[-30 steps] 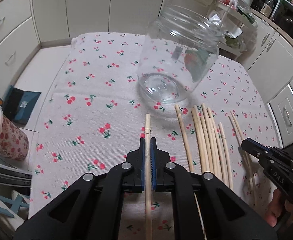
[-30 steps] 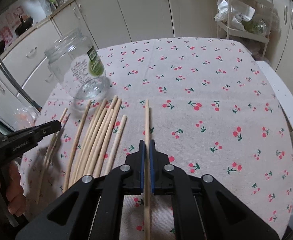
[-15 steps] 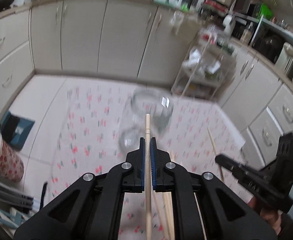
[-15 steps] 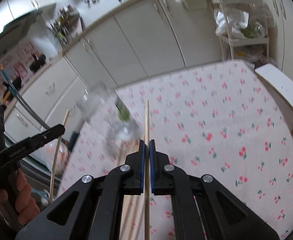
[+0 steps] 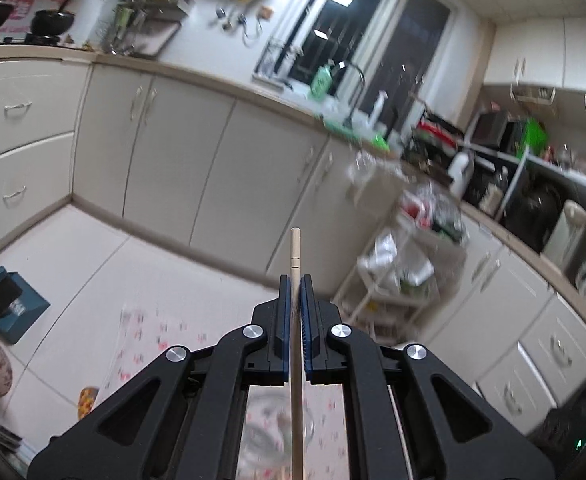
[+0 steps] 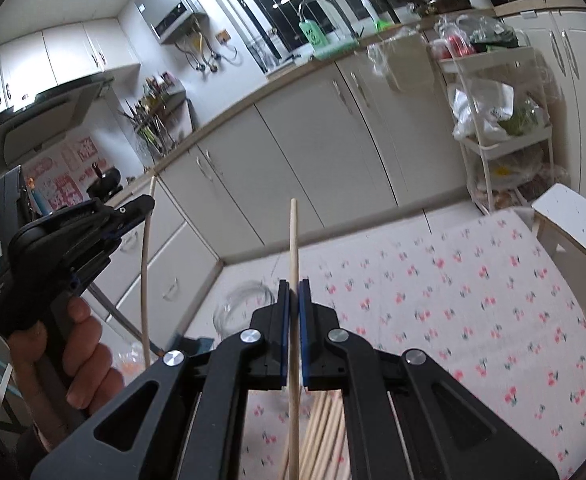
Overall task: Organize utensils
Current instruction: 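Lift the held sticks with both tools and carry them over the glass jar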
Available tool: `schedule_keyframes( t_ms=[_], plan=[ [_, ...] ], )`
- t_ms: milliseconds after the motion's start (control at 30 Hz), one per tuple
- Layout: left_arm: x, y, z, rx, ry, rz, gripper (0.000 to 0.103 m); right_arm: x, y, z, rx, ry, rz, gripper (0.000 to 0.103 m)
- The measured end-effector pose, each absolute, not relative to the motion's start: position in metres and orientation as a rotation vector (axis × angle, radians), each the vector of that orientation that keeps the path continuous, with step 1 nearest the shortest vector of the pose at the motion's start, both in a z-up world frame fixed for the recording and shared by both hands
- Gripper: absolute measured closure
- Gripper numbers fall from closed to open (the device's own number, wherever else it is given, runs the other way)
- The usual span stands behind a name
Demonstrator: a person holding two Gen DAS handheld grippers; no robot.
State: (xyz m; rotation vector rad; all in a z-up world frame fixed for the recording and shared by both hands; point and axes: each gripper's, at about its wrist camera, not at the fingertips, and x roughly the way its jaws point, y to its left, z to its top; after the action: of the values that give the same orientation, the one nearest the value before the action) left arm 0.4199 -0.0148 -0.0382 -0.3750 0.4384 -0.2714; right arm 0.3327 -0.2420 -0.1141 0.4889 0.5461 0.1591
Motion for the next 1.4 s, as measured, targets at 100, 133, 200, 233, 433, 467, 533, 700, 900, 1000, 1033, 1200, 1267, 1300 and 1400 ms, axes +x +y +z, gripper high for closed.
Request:
schedule_keyframes(
  t_ms=[100, 133, 200, 233, 433, 467, 533, 700, 900, 1000, 1033, 1200, 1267, 1300, 1400],
  plan=[
    [0.433, -0.016, -0.034, -0.403, 0.394, -0.247, 0.098, 0.346, -0.242, -0.111, 0.502, 0.524, 0.166, 0.098],
    [0.436, -0.016, -0.034, -0.41, 0.381, -0.241, 0.098, 0.35, -0.242, -0.11, 0.504, 0.517, 0.169, 0.098],
    [0.445, -0.016, -0.033, -0.429, 0.352, -0.22, 0.098, 0.358, -0.242, -0.109, 0.511, 0.506, 0.174, 0.098],
    [0.448, -0.017, -0.034, -0.438, 0.342, -0.215, 0.098, 0.36, -0.241, -0.11, 0.514, 0.505, 0.176, 0.098],
    [0.465, -0.03, -0.052, -0.428, 0.305, -0.159, 0.098, 0.373, -0.24, -0.117, 0.523, 0.493, 0.171, 0.098],
    [0.467, -0.032, -0.056, -0.423, 0.306, -0.155, 0.098, 0.375, -0.24, -0.119, 0.522, 0.491, 0.169, 0.098],
    [0.471, -0.036, -0.066, -0.411, 0.31, -0.143, 0.098, 0.379, -0.241, -0.122, 0.527, 0.488, 0.165, 0.098],
    [0.467, -0.039, -0.09, -0.38, 0.31, -0.124, 0.098, 0.387, -0.243, -0.124, 0.529, 0.484, 0.161, 0.098],
    [0.455, -0.044, -0.11, -0.332, 0.322, -0.129, 0.098, 0.395, -0.24, -0.12, 0.533, 0.465, 0.161, 0.098],
    [0.447, -0.044, -0.12, -0.31, 0.346, -0.135, 0.098, 0.402, -0.238, -0.116, 0.54, 0.449, 0.161, 0.098],
    [0.444, -0.042, -0.124, -0.305, 0.357, -0.14, 0.098, 0.405, -0.236, -0.115, 0.544, 0.442, 0.163, 0.098],
    [0.431, -0.037, -0.13, -0.274, 0.383, -0.167, 0.098, 0.419, -0.224, -0.106, 0.551, 0.409, 0.173, 0.098],
    [0.425, -0.036, -0.132, -0.255, 0.393, -0.191, 0.098, 0.425, -0.218, -0.102, 0.556, 0.392, 0.178, 0.098],
    [0.423, -0.036, -0.132, -0.242, 0.4, -0.204, 0.098, 0.428, -0.215, -0.1, 0.556, 0.38, 0.178, 0.098],
    [0.415, -0.035, -0.133, -0.205, 0.408, -0.228, 0.098, 0.434, -0.208, -0.1, 0.555, 0.356, 0.178, 0.098]
  ],
)
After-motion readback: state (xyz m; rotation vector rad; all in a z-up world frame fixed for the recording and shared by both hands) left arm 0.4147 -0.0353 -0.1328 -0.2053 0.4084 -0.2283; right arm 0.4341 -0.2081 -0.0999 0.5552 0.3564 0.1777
